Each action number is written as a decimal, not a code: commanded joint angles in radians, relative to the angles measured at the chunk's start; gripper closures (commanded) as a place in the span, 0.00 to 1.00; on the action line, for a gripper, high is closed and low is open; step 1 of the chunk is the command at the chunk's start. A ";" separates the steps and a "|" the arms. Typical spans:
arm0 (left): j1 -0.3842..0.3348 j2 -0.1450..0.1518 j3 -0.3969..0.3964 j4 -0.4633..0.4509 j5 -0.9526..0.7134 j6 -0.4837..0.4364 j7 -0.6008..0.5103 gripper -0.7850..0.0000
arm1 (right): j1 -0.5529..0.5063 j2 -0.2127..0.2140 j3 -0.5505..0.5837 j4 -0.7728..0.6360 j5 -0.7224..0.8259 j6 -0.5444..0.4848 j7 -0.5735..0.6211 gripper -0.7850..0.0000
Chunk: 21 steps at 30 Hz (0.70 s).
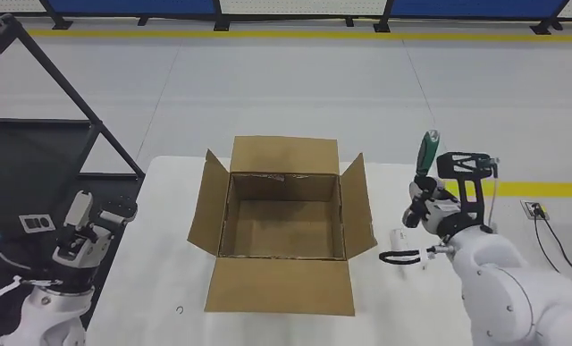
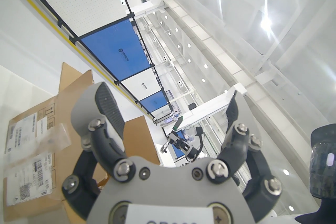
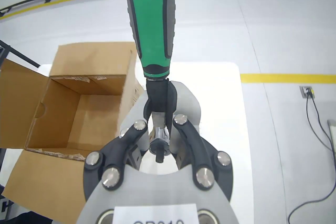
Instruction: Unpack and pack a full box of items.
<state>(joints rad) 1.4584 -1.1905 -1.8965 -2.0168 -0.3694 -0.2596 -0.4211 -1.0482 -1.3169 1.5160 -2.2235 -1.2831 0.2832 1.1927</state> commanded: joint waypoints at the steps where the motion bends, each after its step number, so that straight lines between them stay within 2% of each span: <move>1: -0.002 0.000 0.011 -0.003 0.009 0.002 0.004 0.00 | -0.020 0.003 0.031 0.046 0.024 -0.012 0.036 1.00; 11: -0.009 0.000 0.042 -0.020 0.044 0.009 0.031 0.00 | -0.020 0.013 0.091 0.330 0.209 -0.102 0.154 1.00; 14: -0.013 0.000 0.049 -0.023 0.054 0.010 0.039 0.00 | 0.000 0.015 0.083 0.416 0.268 -0.131 0.184 1.00; 21: -0.017 0.000 0.066 -0.028 0.070 0.011 0.052 0.00 | 0.071 0.018 0.001 0.582 0.266 -0.150 0.221 1.00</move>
<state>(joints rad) 1.4421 -1.1907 -1.8326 -2.0448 -0.3008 -0.2489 -0.3705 -0.9886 -1.2992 1.5319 -1.6665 -1.0102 0.1331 1.4110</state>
